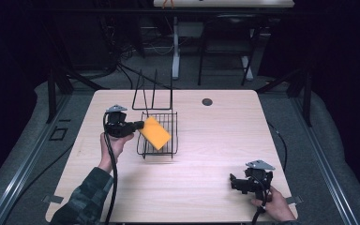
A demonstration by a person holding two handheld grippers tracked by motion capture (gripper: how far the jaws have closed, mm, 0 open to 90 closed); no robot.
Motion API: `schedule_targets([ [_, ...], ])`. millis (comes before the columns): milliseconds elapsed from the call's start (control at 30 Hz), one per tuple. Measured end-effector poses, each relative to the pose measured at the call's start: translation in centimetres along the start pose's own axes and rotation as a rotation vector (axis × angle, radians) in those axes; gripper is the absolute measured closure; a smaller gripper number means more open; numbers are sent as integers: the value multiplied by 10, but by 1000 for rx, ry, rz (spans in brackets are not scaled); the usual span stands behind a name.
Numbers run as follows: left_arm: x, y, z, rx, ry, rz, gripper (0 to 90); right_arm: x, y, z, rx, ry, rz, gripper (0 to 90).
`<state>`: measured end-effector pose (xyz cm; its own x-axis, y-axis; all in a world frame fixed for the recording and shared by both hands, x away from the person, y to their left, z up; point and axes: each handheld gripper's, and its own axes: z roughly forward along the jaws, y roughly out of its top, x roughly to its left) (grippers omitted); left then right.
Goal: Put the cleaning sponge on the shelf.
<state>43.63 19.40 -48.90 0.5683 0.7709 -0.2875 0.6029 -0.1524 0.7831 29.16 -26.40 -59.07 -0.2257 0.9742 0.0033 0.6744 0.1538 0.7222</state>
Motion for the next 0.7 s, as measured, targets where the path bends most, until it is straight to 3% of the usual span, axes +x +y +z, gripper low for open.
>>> schedule_targets([
  [67, 1, -2, 5, 4, -6, -14, 896, 0, 0, 0, -5, -2, 1, 0],
  [200, 0, -6, 12, 33, 7, -2, 896, 0, 0, 0, -4, 1, -5, 0],
  [400, -5, -7, 15, 62, 72, 65, 892, 1, 0, 0, -5, 7, -16, 0],
  [700, 1, -12, 22, 85, 99, 58, 879, 1, 0, 0, -3, 10, -17, 0],
])
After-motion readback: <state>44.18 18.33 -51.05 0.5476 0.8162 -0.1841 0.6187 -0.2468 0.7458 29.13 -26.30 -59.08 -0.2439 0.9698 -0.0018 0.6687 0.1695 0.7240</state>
